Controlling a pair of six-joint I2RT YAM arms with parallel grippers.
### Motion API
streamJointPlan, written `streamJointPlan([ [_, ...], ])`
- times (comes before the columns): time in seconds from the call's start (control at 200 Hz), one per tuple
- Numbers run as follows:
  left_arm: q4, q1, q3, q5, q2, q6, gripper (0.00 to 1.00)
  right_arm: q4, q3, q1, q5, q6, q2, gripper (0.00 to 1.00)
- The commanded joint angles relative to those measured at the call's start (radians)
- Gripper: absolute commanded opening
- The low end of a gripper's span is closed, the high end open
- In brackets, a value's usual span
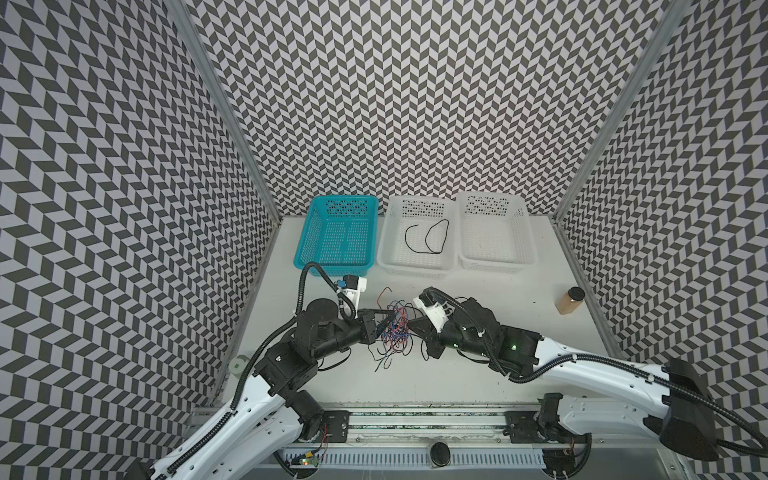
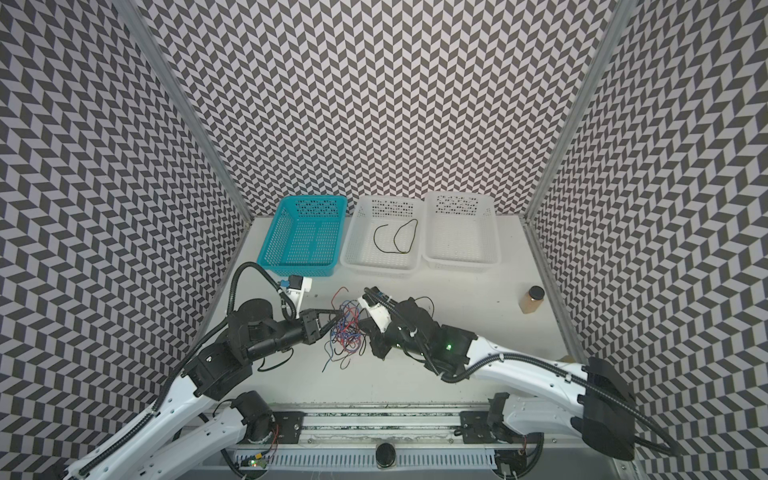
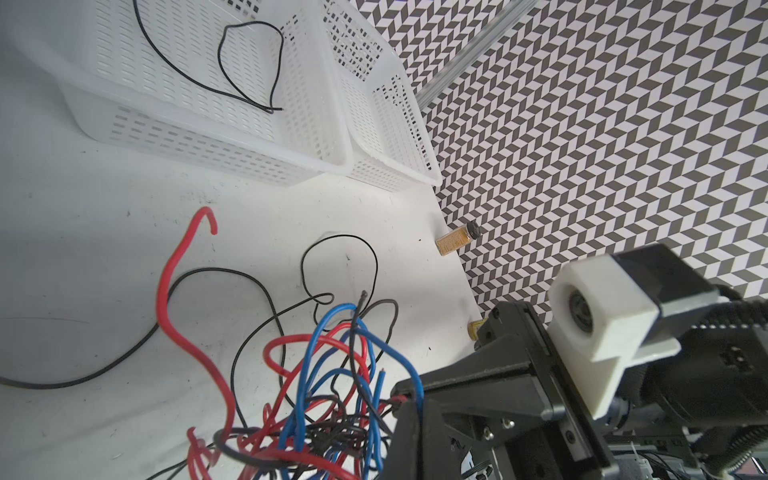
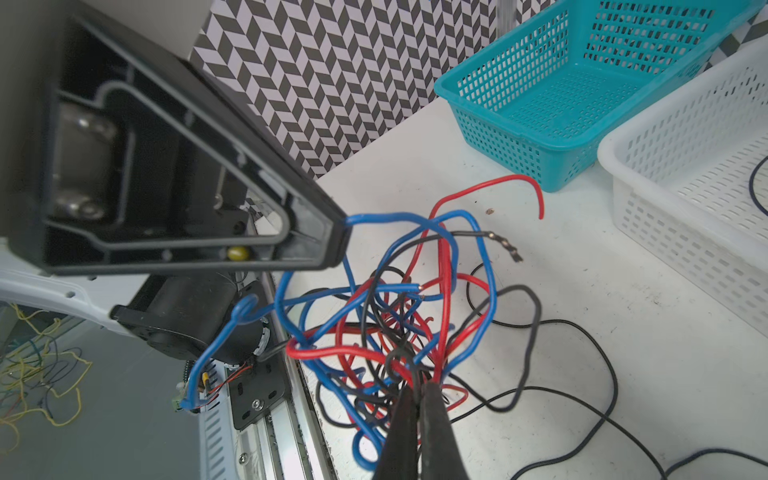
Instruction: Untangle the cables
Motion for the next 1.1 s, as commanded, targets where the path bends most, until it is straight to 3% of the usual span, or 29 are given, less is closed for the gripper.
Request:
streamJointPlan([
  [0.0,-0.059,-0.003,0.048,-0.045,-0.039,0.043,0.00,0.001,-0.055,-0.008,0.165,0.047,-0.058,0.00],
  [0.285,-0.157,0.002,0.103,-0.113,-0.065,0.096,0.00,-0.089,-0.171,-0.019,0.356,0.150,-0.156,0.00],
  [0.366,-0.185,0.003,0.124,-0.130,-0.070,0.116,0.00,-0.172,-0.193,-0.068,0.421,0.227,-0.185,0.00],
  [0.511,-0.183,0.006,0.125,-0.120,-0.069,0.115,0.00,-0.285,-0.212,-0.243,0.260,0.310,-0.236,0.00],
  [0.636,-0.132,0.005,0.096,-0.074,-0.052,0.085,0.00,-0.190,-0.226,-0.249,0.075,0.191,-0.313,0.06],
  [0.741,-0.117,0.005,0.097,-0.065,-0.045,0.080,0.00,-0.220,-0.191,-0.250,0.080,0.178,-0.346,0.09],
  [0.786,-0.114,0.005,0.102,-0.067,-0.047,0.082,0.00,-0.218,-0.179,-0.249,0.056,0.160,-0.350,0.15],
  [0.926,-0.084,0.005,0.102,-0.042,-0.037,0.072,0.00,-0.109,-0.152,-0.233,-0.166,0.128,-0.320,0.48],
  [0.976,-0.069,0.005,0.096,-0.027,-0.028,0.064,0.00,-0.074,-0.133,-0.204,-0.198,0.111,-0.292,0.52],
  [1.092,-0.048,0.004,0.093,-0.006,-0.006,0.056,0.00,-0.054,-0.047,-0.114,-0.144,0.115,-0.201,0.55],
])
